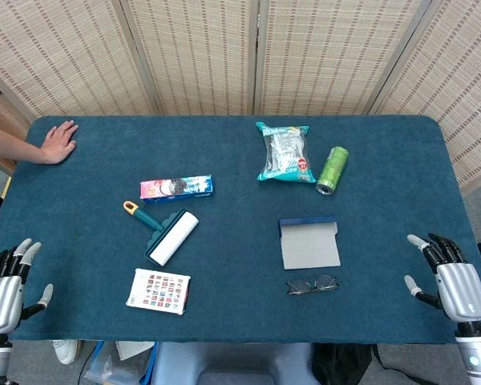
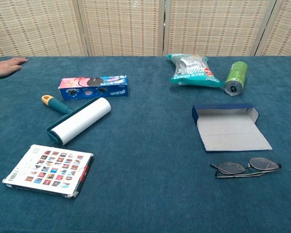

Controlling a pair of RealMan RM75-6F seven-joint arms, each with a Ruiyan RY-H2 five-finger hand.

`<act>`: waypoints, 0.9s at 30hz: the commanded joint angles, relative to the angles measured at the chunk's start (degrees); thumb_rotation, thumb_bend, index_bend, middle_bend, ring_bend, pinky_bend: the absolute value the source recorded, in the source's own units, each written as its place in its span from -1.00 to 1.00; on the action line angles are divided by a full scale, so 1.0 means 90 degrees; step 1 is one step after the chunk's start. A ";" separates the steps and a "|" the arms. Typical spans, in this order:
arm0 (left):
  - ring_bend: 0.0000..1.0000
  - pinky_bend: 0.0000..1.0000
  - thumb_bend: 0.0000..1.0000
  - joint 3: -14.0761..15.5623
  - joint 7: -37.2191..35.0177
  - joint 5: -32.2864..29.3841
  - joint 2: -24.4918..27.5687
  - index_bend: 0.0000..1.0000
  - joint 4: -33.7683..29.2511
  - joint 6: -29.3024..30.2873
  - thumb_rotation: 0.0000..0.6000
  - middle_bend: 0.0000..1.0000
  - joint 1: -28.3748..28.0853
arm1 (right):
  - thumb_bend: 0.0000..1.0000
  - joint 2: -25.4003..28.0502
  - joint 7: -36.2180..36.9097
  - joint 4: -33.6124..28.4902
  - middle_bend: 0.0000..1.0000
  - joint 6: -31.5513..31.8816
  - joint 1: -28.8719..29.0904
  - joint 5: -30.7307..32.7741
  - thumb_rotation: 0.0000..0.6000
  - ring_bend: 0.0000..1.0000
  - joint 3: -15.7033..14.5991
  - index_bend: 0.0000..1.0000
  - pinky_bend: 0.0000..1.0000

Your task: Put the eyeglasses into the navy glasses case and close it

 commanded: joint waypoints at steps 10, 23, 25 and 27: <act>-0.87 -0.99 -0.29 0.0000 0.0012 0.0056 -0.0024 -0.81 -0.0010 0.0041 1.00 -0.89 -0.0005 | -0.42 0.0035 -0.0076 -0.0095 -0.50 0.0065 0.0038 -0.0404 1.00 -0.76 -0.0141 -0.65 -0.76; -0.87 -0.99 -0.29 0.0044 -0.0021 0.0153 -0.0053 -0.81 0.0000 0.0085 1.00 -0.89 0.0014 | -0.45 -0.0347 -0.1025 -0.0375 -0.50 -0.1436 0.0883 -0.1151 1.00 -0.76 -0.0564 -0.65 -0.76; -0.87 -0.99 -0.29 0.0047 -0.0035 0.0149 -0.0050 -0.81 0.0009 0.0102 1.00 -0.89 0.0029 | -0.45 -0.0465 -0.1222 -0.0363 -0.51 -0.1618 0.0996 -0.1144 1.00 -0.76 -0.0539 -0.62 -0.76; -0.87 -0.99 -0.29 0.0054 -0.0070 0.0132 -0.0040 -0.81 0.0026 0.0136 1.00 -0.89 0.0065 | -0.45 -0.0657 -0.1417 -0.0332 -0.54 -0.1876 0.1163 -0.1115 1.00 -0.76 -0.0502 -0.56 -0.76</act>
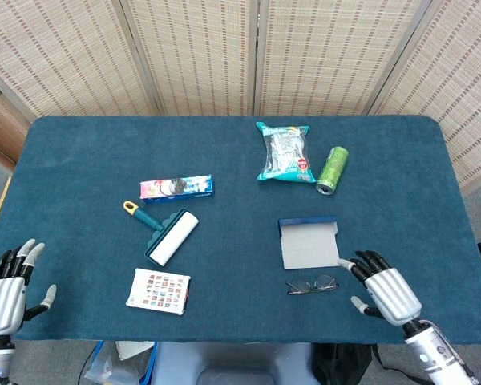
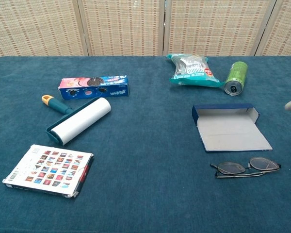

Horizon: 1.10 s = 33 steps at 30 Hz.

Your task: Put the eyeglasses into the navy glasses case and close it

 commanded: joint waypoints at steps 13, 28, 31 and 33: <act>-0.87 -0.99 -0.29 0.0039 -0.0194 -0.0069 0.0010 -0.81 0.0141 0.0079 1.00 -0.89 0.0137 | -0.40 -0.1121 -0.0905 0.0532 -0.62 -0.1499 0.0993 0.0479 1.00 -0.82 0.0185 -0.34 -0.76; -0.87 -0.99 -0.29 0.0043 -0.0301 -0.0099 -0.0031 -0.81 0.0263 0.0063 1.00 -0.89 0.0185 | -0.36 -0.1370 -0.1052 0.0844 -0.62 -0.1821 0.1266 0.0889 1.00 -0.82 0.0146 -0.26 -0.76; -0.87 -0.99 -0.29 0.0036 -0.0325 -0.0100 -0.0029 -0.81 0.0277 0.0070 1.00 -0.89 0.0192 | -0.34 -0.1435 -0.1059 0.0908 -0.62 -0.1847 0.1304 0.0933 1.00 -0.82 0.0129 -0.19 -0.76; -0.87 -0.99 -0.29 0.0035 -0.0339 -0.0107 -0.0028 -0.81 0.0292 0.0070 1.00 -0.89 0.0200 | -0.31 -0.1474 -0.1054 0.0952 -0.62 -0.1856 0.1326 0.0959 1.00 -0.82 0.0117 -0.15 -0.76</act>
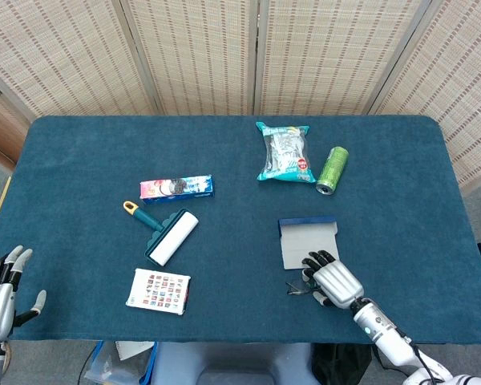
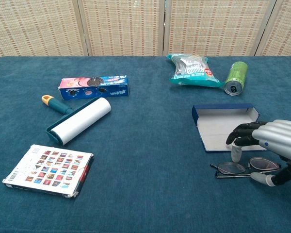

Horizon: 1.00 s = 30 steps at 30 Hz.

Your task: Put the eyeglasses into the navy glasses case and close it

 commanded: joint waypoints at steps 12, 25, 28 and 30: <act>-0.87 -0.99 -0.29 0.0002 -0.0082 -0.0016 -0.0012 -0.81 0.0074 0.0027 1.00 -0.89 0.0056 | -0.18 -0.0159 0.0003 0.0190 -0.62 -0.0051 0.0114 0.0186 1.00 -0.82 -0.0061 -0.03 -0.76; -0.87 -0.99 -0.29 -0.0018 -0.0113 -0.0002 -0.0026 -0.81 0.0123 -0.0003 1.00 -0.89 0.0047 | -0.10 0.0057 0.0137 0.0017 -0.58 0.0647 0.0017 0.0073 1.00 -0.82 0.0053 0.07 -0.76; -0.87 -0.99 -0.29 -0.0021 -0.0110 0.0008 -0.0036 -0.81 0.0124 -0.0022 1.00 -0.89 0.0032 | -0.10 0.0154 0.0130 -0.0018 -0.58 0.0738 0.0030 0.0190 1.00 -0.82 0.0197 0.06 -0.76; -0.87 -1.00 -0.29 -0.0023 -0.0104 0.0014 -0.0046 -0.81 0.0127 -0.0031 1.00 -0.89 0.0024 | -0.10 0.0180 0.0146 0.0004 -0.58 0.0754 0.0058 0.0298 1.00 -0.82 0.0305 0.06 -0.76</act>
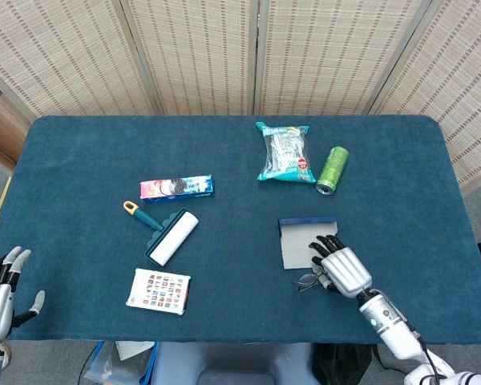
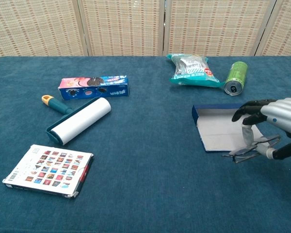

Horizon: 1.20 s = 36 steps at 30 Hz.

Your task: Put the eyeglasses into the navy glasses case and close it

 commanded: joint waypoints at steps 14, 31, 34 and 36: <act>-0.87 -1.00 -0.29 -0.0006 0.0046 -0.0019 -0.0005 -0.81 -0.0011 -0.0067 1.00 -0.89 -0.0030 | -0.10 -0.0456 -0.0340 0.0644 -0.58 -0.0523 0.0485 0.1143 1.00 -0.82 0.0746 0.06 -0.76; -0.87 -1.00 -0.29 -0.0022 -0.0012 -0.0052 -0.0008 -0.81 0.0046 -0.0120 1.00 -0.89 -0.0048 | -0.49 -0.0932 -0.0482 0.1065 -0.82 -0.0644 0.0744 0.1616 1.00 -0.95 0.0892 -0.99 -0.76; -0.87 -1.00 -0.29 -0.0029 0.0007 -0.0041 -0.0012 -0.81 0.0043 -0.0148 1.00 -0.89 -0.0076 | -0.66 -0.0950 -0.0479 0.1076 -0.90 -0.0610 0.0765 0.1669 1.00 -0.99 0.0936 -1.00 -0.76; -0.87 -1.00 -0.29 -0.0038 0.0011 -0.0034 -0.0008 -0.81 0.0030 -0.0156 1.00 -0.89 -0.0092 | -0.78 -0.0944 -0.0522 0.1062 -0.96 -0.0651 0.0802 0.1752 1.00 -1.00 0.0973 -1.00 -0.77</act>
